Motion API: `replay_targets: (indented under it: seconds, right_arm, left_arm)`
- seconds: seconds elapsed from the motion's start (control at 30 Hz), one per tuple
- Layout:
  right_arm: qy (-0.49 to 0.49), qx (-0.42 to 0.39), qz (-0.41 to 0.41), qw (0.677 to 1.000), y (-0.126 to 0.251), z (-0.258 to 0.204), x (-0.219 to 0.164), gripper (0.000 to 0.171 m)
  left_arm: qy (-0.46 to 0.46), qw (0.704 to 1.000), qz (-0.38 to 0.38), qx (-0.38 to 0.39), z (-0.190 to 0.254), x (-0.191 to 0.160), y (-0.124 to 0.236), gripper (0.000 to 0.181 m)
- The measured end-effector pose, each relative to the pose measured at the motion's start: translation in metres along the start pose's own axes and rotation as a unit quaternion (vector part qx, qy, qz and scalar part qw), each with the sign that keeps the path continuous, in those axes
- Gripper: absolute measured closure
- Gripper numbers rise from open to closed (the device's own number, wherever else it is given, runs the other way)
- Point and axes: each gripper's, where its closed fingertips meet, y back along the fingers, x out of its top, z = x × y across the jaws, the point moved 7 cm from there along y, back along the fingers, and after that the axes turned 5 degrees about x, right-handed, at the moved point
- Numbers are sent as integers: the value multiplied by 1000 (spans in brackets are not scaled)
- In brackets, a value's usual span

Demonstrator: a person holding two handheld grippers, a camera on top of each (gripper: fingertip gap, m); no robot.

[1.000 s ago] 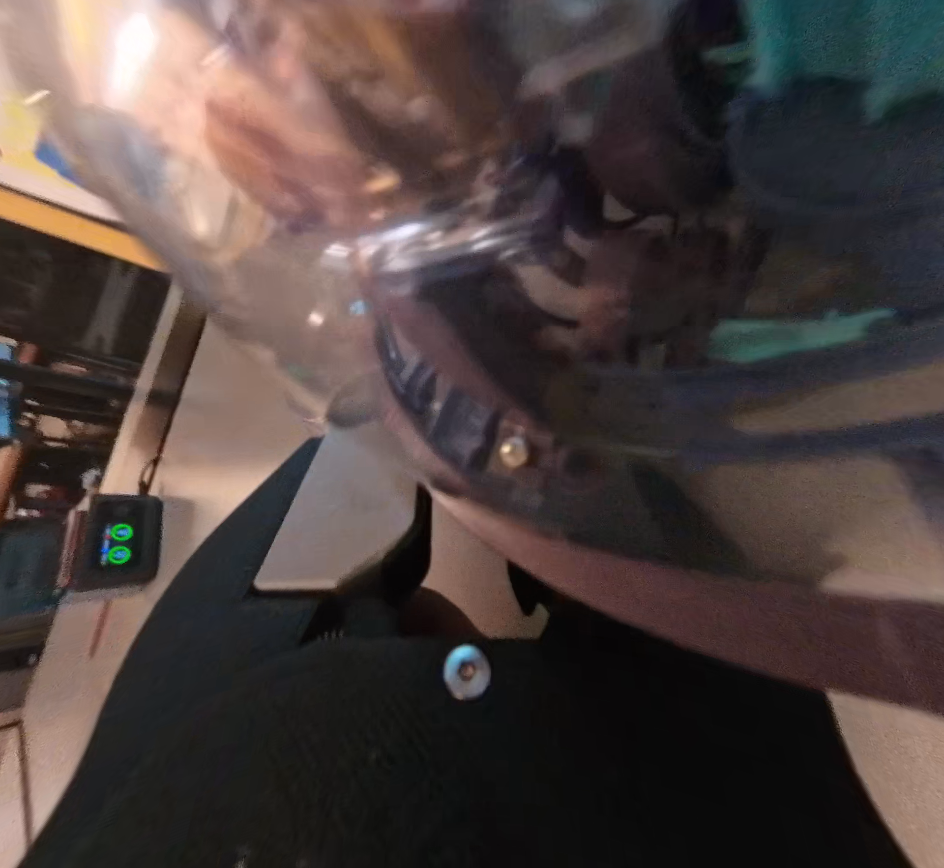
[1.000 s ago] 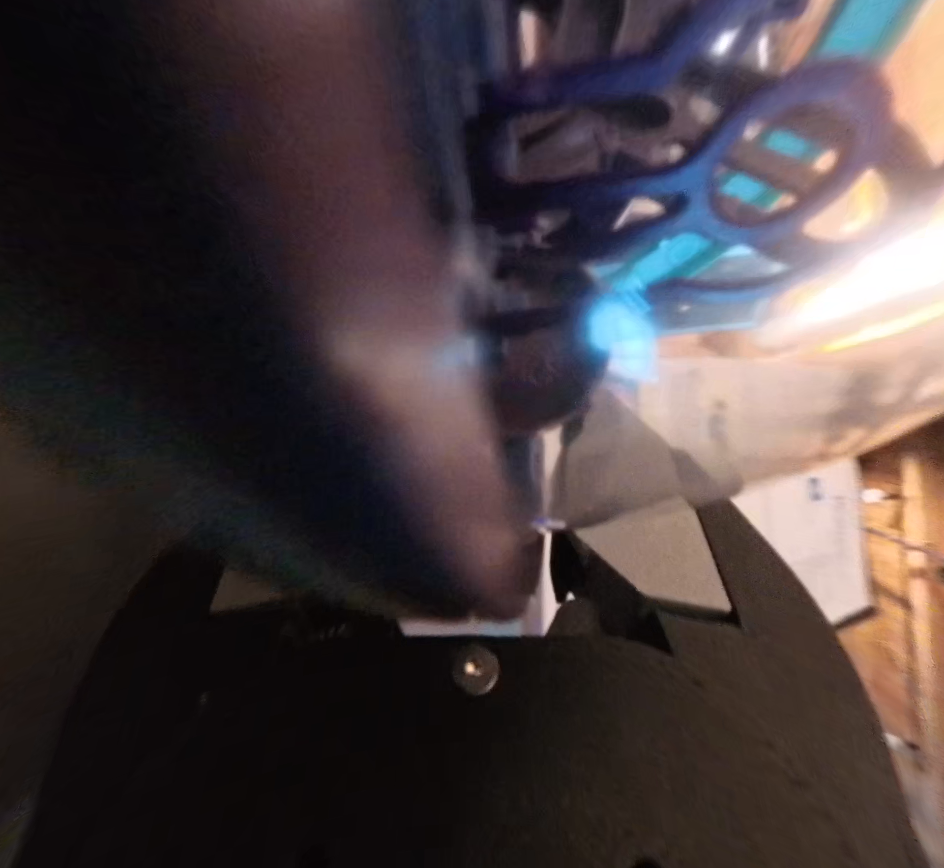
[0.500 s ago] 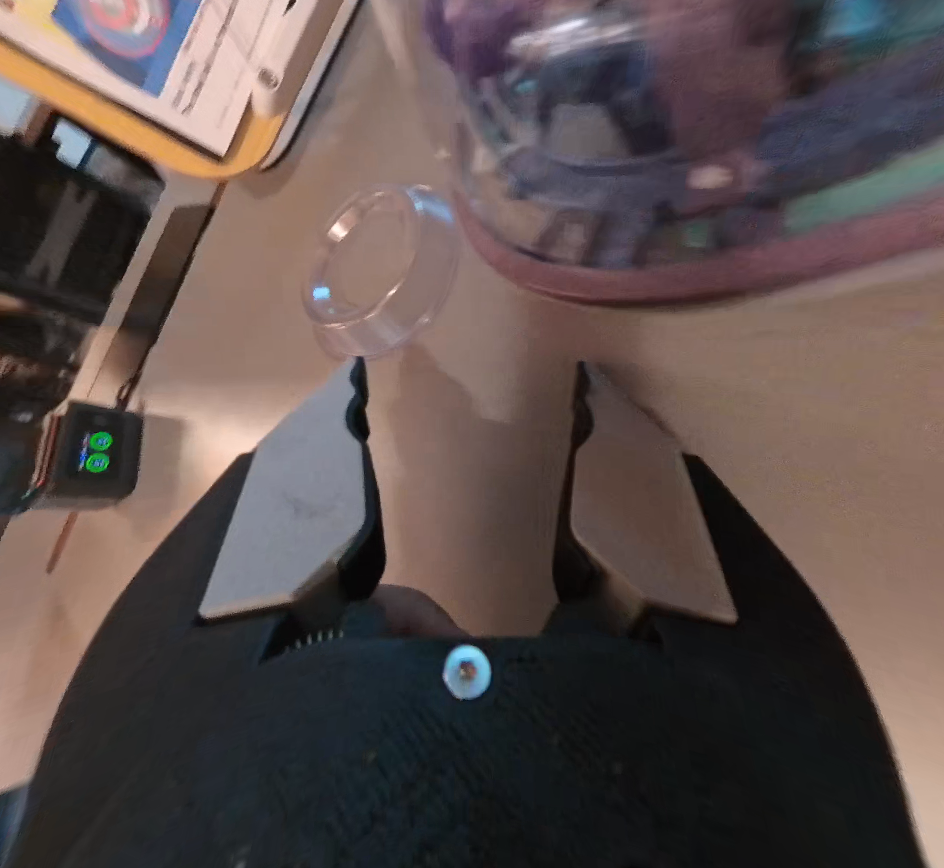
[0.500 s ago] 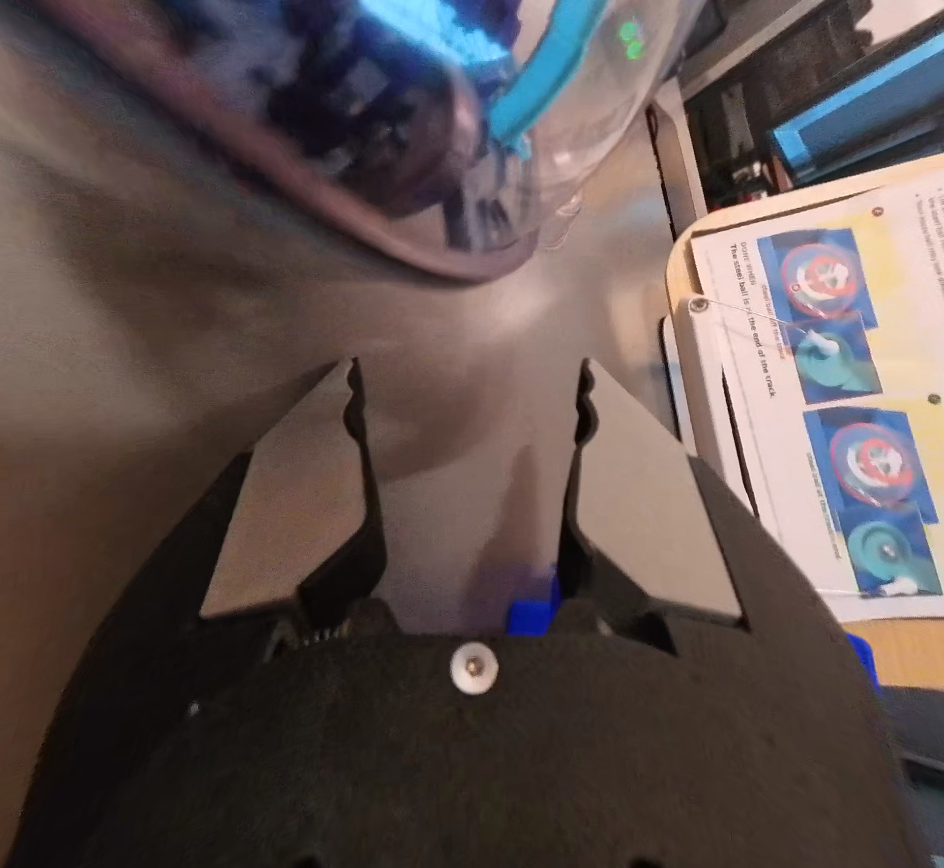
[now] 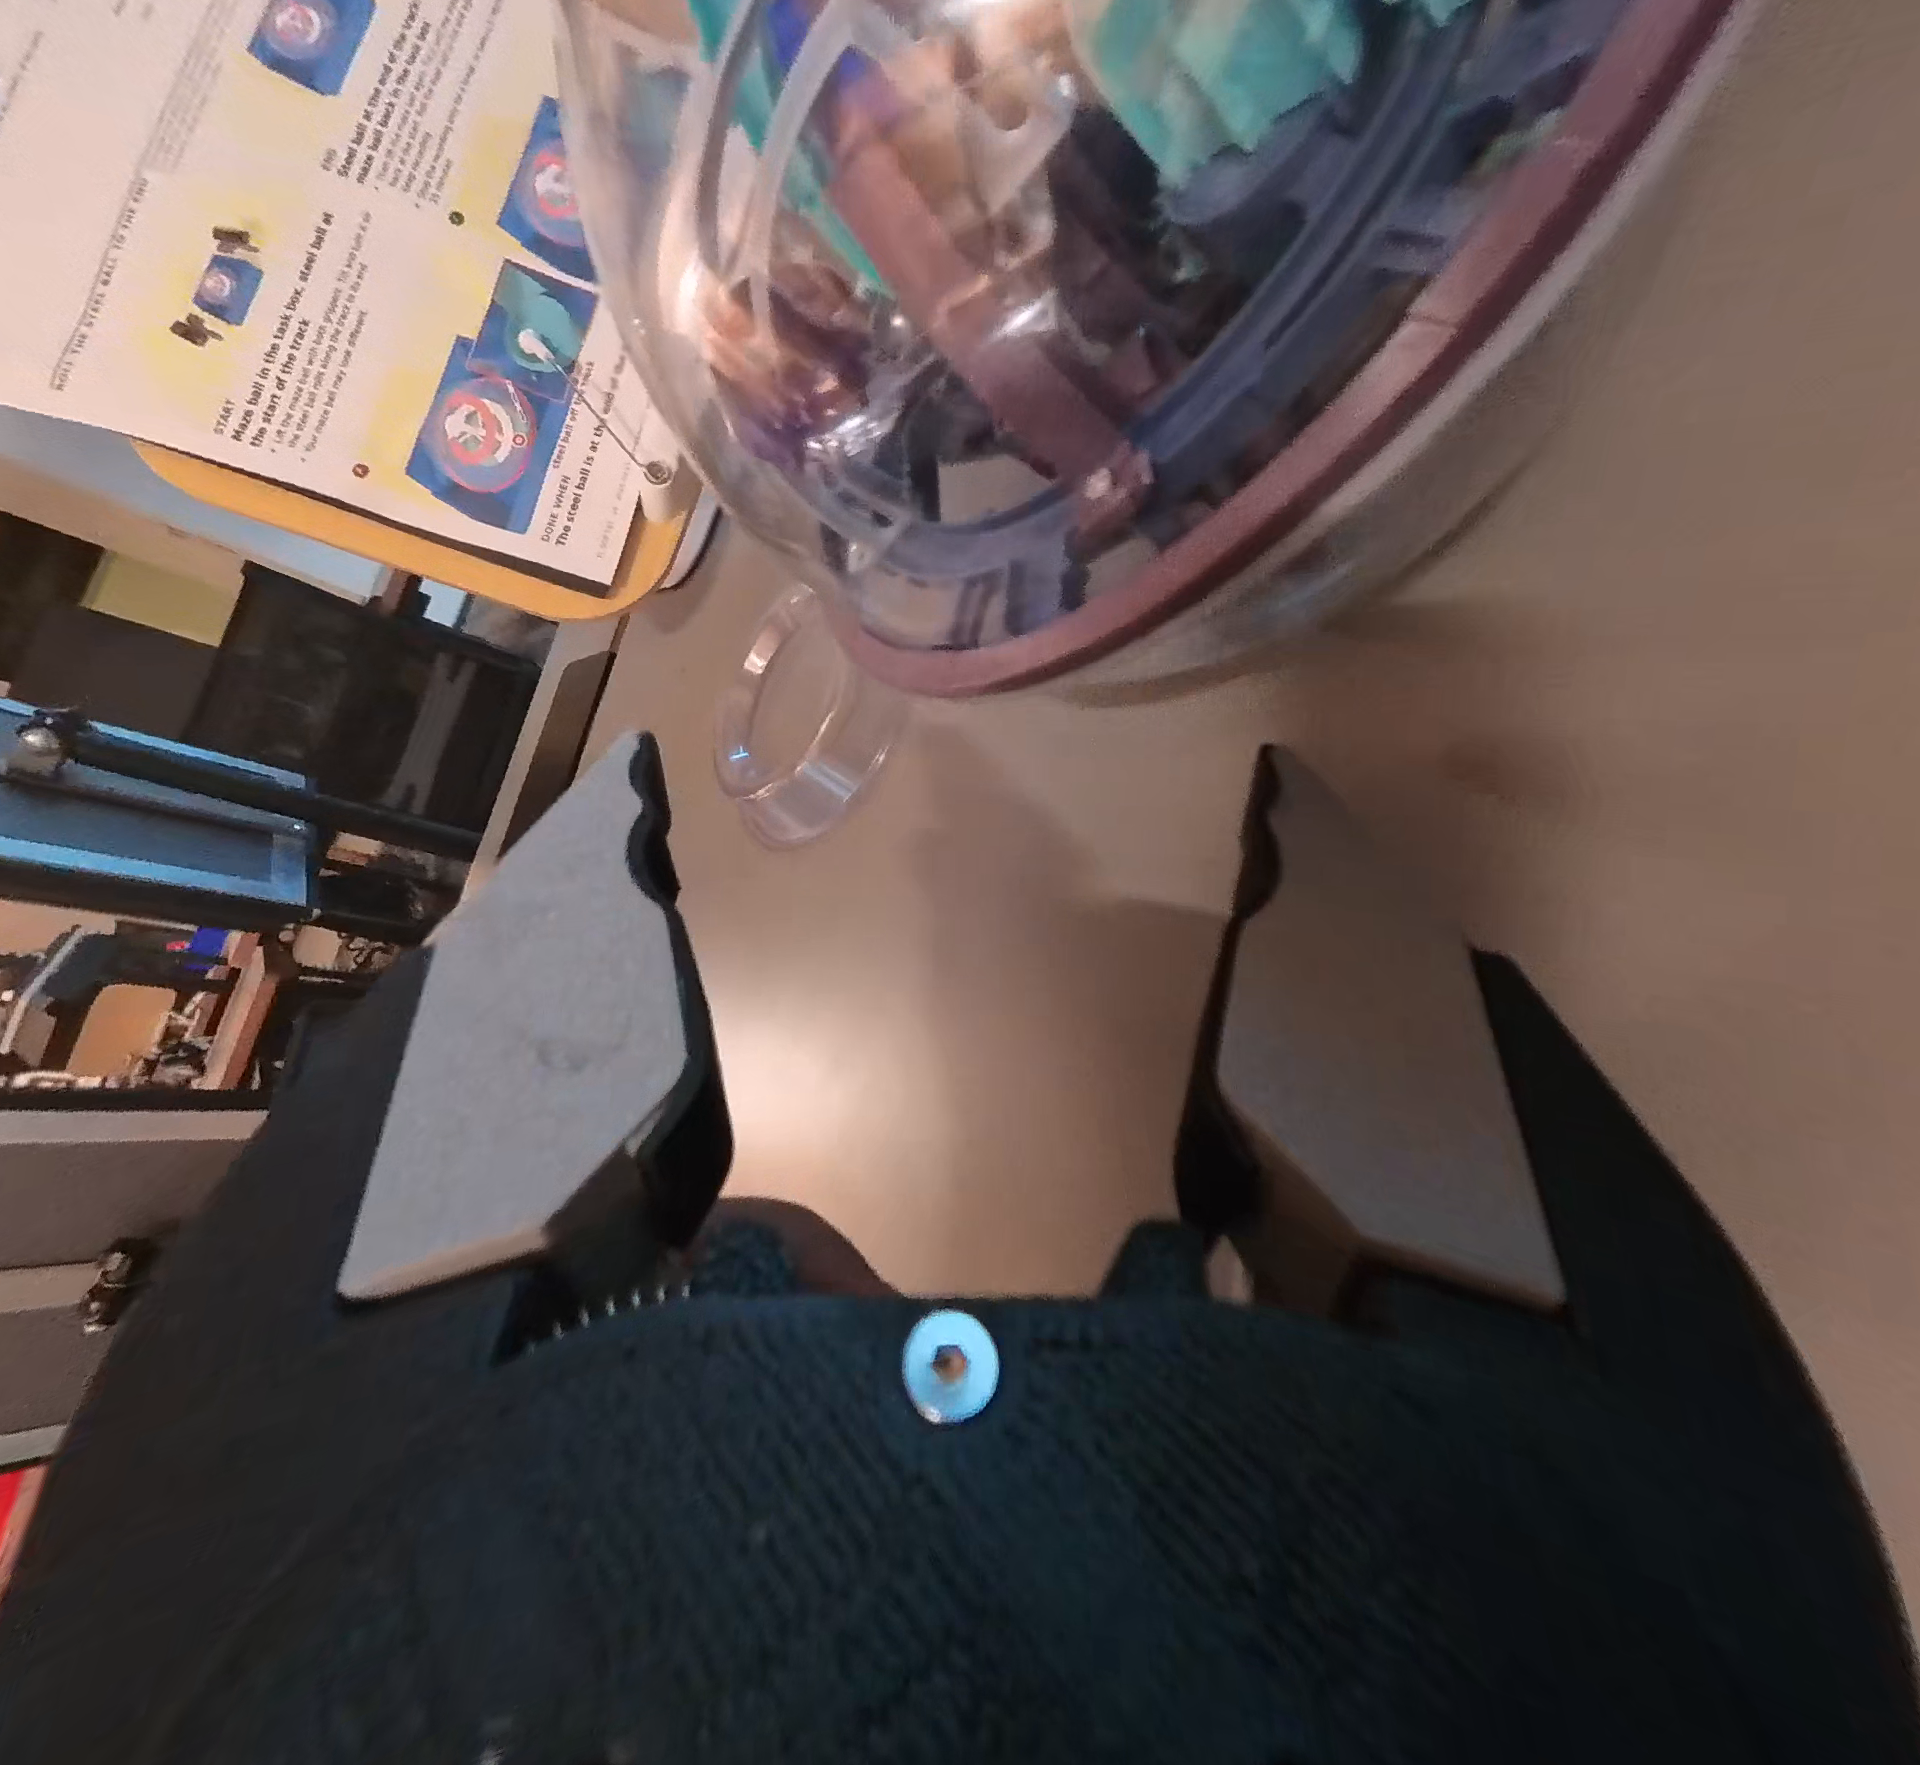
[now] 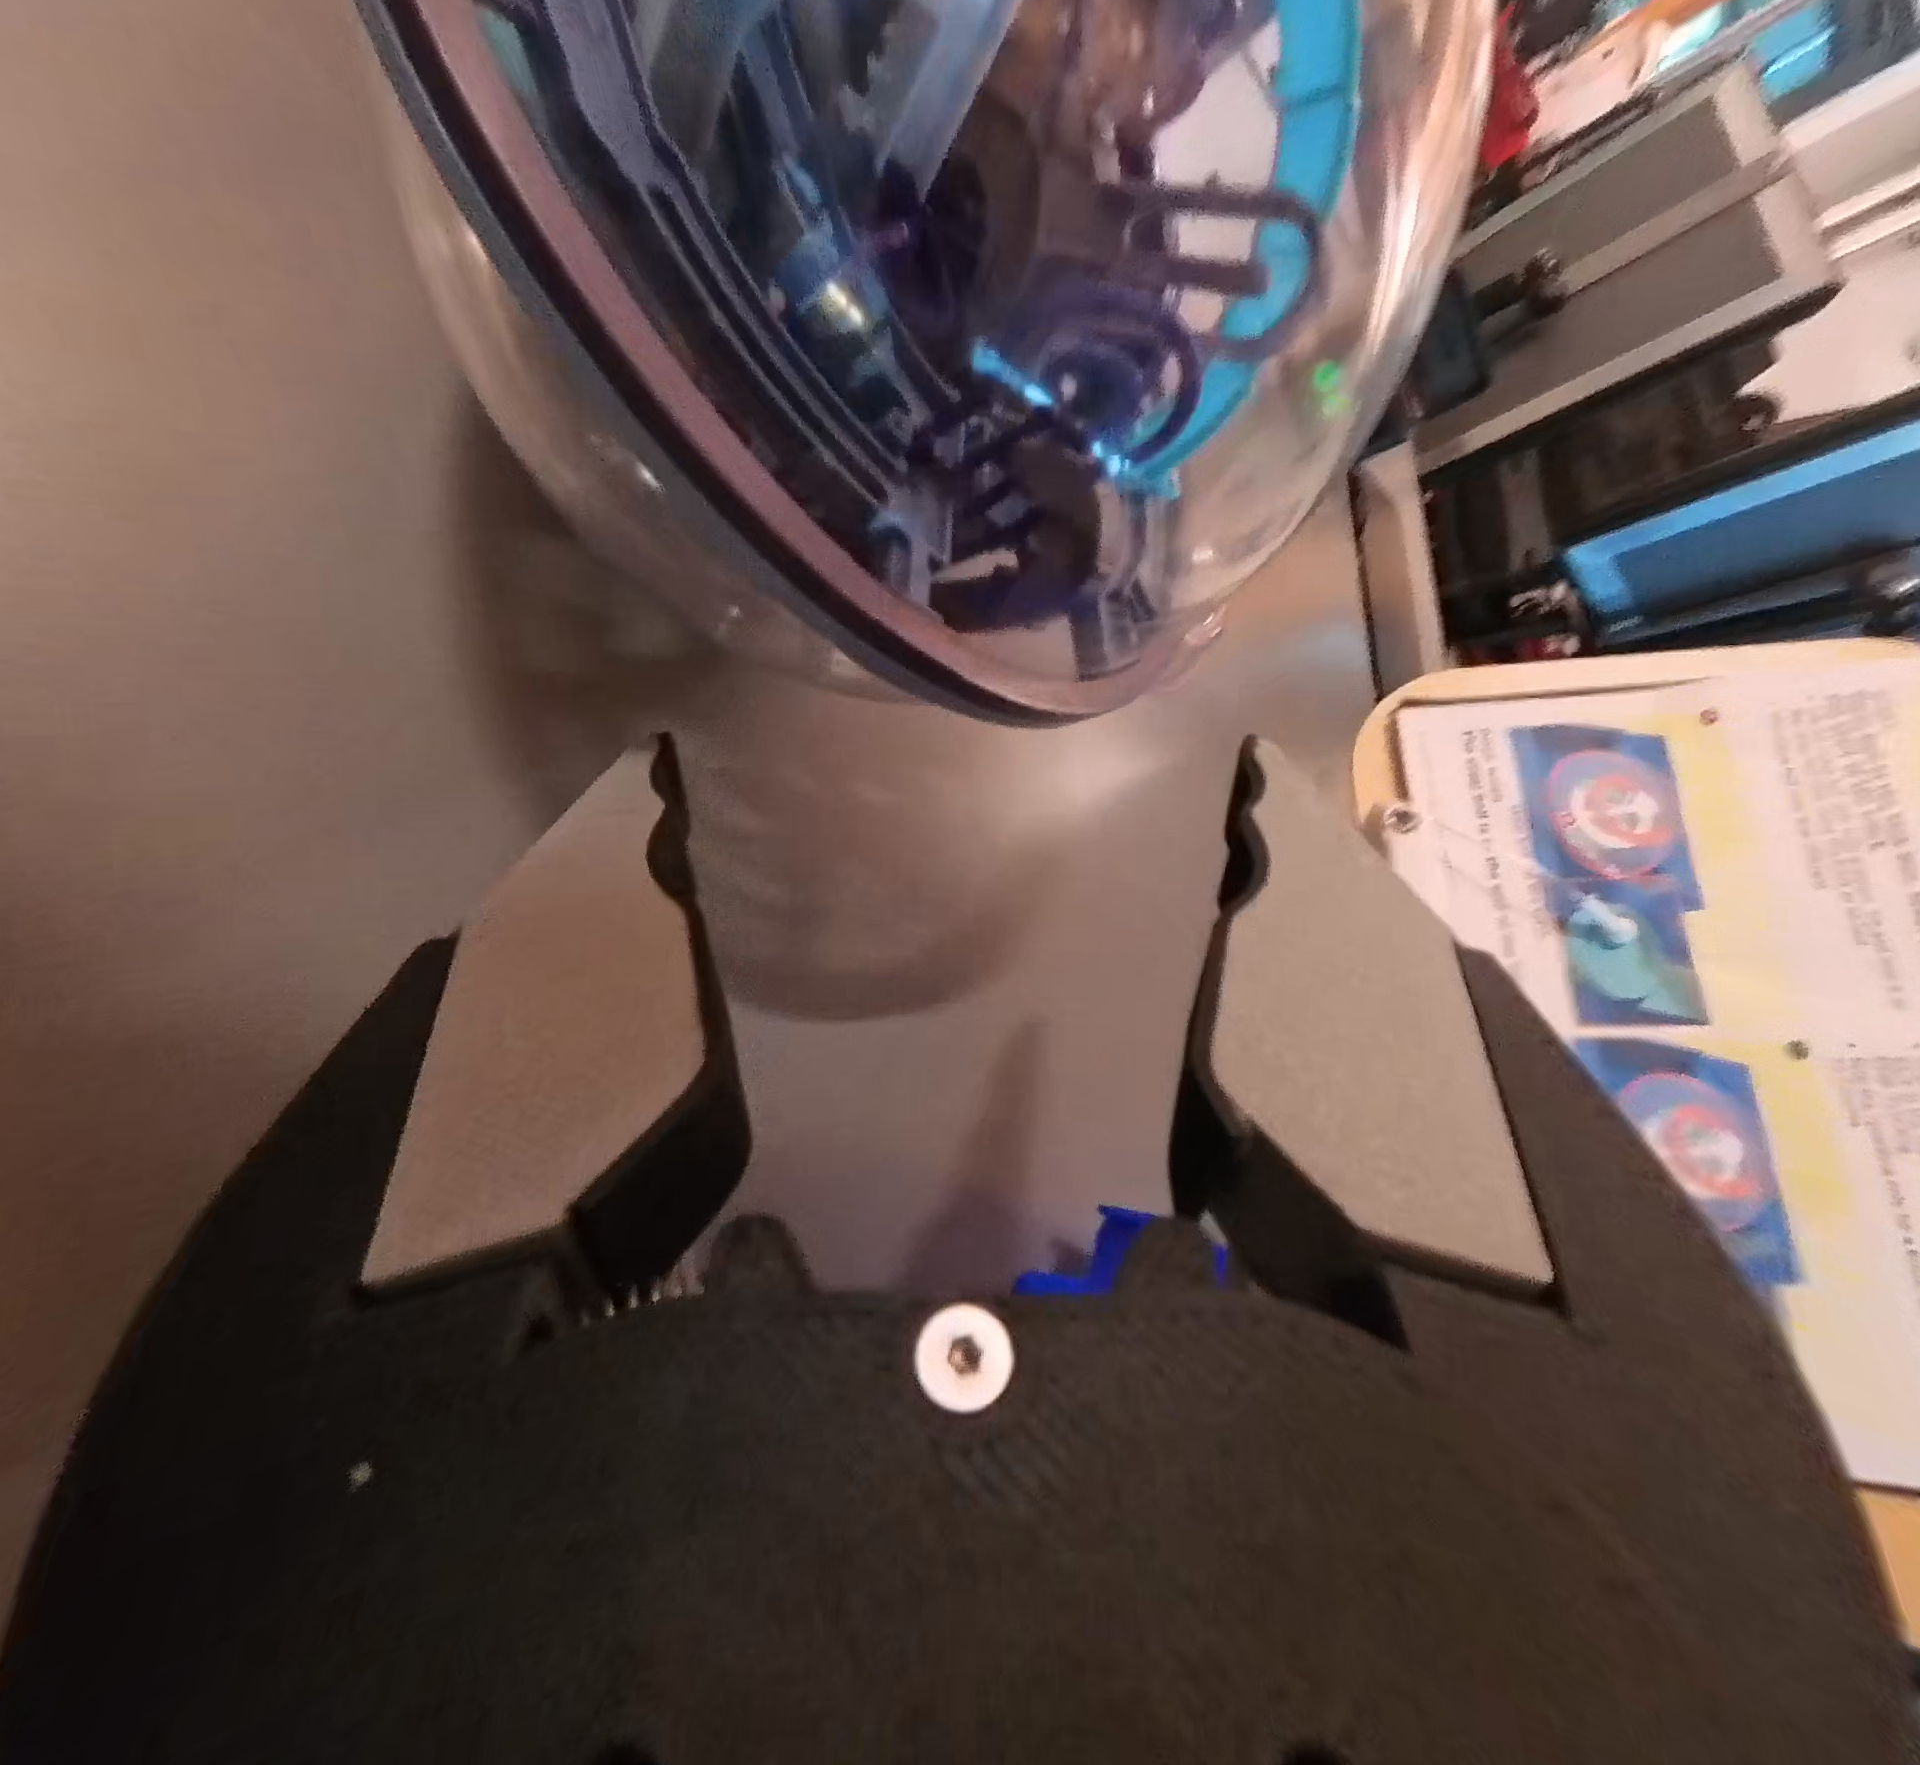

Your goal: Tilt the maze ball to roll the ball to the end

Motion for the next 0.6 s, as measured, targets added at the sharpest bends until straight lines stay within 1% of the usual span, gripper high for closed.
replay_targets:
  seconds: [0.1, 0.17, 0.2, 0.23, 0.3, 0.33, 0.4, 0.5, 0.6]
  right_arm:
    - [40, -33, 41, 998, 7, 2, 20, 69]
    - [76, -40, 36, 996, 4, -1, 30, 68]
    - [96, -41, 33, 994, 1, -3, 34, 68]
    - [119, -42, 24, 992, -2, -6, 36, 64]
    - [144, -62, 15, 988, -9, -5, 41, 46]
    - [142, -64, 20, 987, -12, -5, 43, 41]
    - [128, -55, 35, 990, -14, -1, 46, 39]
    - [81, -33, 78, 993, -20, 7, 43, 38]
    - [60, -50, 110, 991, -32, 15, 32, 34]
  left_arm:
    - [-19, 1000, 21, -1, 10, 15, 8, 71]
    - [-48, 998, 44, 7, 16, 29, 10, 72]
    - [-67, 996, 51, 13, 19, 33, 8, 69]
    - [-82, 995, 50, 22, 19, 35, 3, 65]
    - [-101, 994, 39, 28, 17, 34, -7, 63]
    - [-104, 994, 32, 22, 15, 33, -11, 62]
    - [-99, 995, 13, 8, 9, 27, -18, 60]
    - [-57, 997, 21, -38, -1, 17, -28, 59]
    - [-25, 997, 29, -64, -10, 12, -39, 57]
